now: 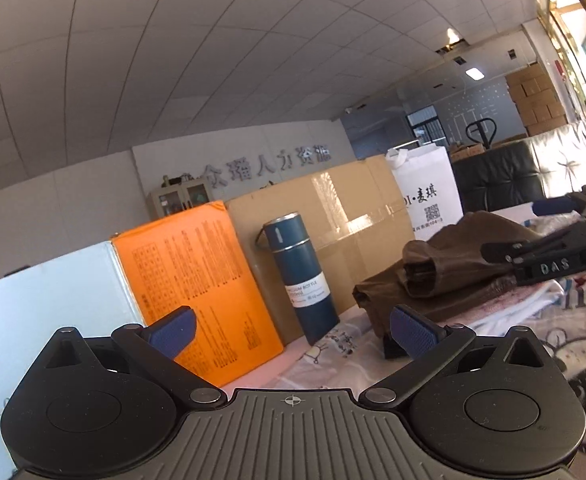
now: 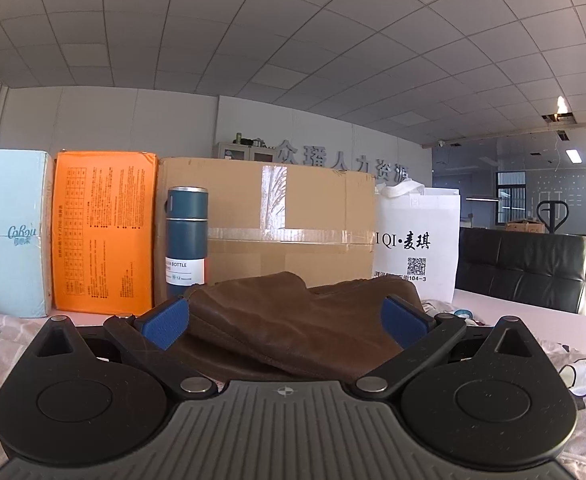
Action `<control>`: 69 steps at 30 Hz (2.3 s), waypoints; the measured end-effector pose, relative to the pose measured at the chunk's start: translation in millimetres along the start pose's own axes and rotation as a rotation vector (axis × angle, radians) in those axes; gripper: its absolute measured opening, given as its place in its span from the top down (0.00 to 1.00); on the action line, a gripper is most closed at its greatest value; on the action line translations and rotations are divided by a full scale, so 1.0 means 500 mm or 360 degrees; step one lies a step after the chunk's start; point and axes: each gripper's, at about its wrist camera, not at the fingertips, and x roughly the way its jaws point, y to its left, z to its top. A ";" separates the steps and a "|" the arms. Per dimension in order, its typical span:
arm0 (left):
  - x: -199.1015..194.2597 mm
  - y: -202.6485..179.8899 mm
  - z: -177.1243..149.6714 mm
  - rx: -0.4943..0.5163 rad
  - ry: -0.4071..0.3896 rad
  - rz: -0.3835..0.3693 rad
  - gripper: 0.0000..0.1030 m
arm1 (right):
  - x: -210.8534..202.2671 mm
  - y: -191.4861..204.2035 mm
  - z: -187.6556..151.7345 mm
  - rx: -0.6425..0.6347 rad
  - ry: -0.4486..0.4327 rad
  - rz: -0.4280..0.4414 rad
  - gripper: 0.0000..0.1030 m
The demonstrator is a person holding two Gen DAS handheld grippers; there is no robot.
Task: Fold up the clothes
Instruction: 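Close the right gripper on the jacket while the left gripper grasps it too, then lift the brown jacket with both grippers and carry it over the table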
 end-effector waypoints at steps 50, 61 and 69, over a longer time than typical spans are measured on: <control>0.505 0.020 -0.085 -0.1780 0.0508 -0.1131 0.05 | 0.153 -0.046 -0.017 0.0445 0.0143 -0.0243 0.64; 0.503 -0.041 -0.082 -0.1623 0.0489 -0.1001 0.80 | 0.195 -0.025 -0.024 0.0317 0.0124 -0.0174 0.19; 0.368 -0.072 -0.046 -0.1279 0.0222 -0.0988 0.96 | 0.168 -0.032 -0.025 0.0311 -0.0054 -0.0180 0.86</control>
